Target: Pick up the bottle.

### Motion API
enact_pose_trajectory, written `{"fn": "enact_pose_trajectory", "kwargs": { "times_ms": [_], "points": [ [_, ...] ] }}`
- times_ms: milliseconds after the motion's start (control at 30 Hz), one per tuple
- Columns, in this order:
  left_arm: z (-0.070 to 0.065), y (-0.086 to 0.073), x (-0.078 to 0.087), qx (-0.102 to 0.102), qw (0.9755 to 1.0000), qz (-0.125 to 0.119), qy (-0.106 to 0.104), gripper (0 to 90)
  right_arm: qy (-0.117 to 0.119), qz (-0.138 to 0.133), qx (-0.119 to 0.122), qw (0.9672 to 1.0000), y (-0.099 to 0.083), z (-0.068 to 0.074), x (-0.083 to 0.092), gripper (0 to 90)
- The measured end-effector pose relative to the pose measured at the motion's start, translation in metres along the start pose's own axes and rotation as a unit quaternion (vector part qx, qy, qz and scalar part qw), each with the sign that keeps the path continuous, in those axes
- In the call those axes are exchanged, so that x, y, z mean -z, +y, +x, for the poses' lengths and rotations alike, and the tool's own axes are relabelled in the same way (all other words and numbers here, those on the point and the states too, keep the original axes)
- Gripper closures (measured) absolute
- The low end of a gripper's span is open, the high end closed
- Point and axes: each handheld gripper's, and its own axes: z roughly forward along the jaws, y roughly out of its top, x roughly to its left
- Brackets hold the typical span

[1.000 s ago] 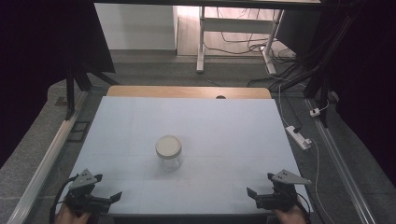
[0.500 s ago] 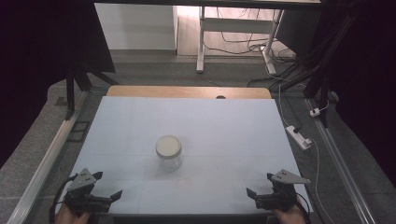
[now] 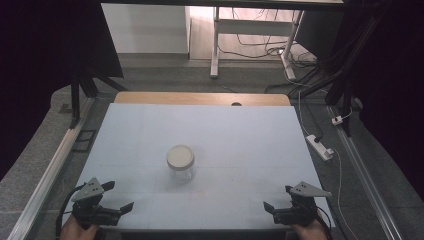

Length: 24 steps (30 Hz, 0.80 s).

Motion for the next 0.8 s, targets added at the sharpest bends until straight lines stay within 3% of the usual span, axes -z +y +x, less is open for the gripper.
{"fn": "enact_pose_trajectory", "kwargs": {
  "times_ms": [800],
  "points": [
    [-0.007,0.030,-0.029,-0.028,0.9995,0.010,-0.013,0.0,-0.001,0.007,0.004,1.0000,0.001,0.001,-0.002,0.0]
  ]
}}
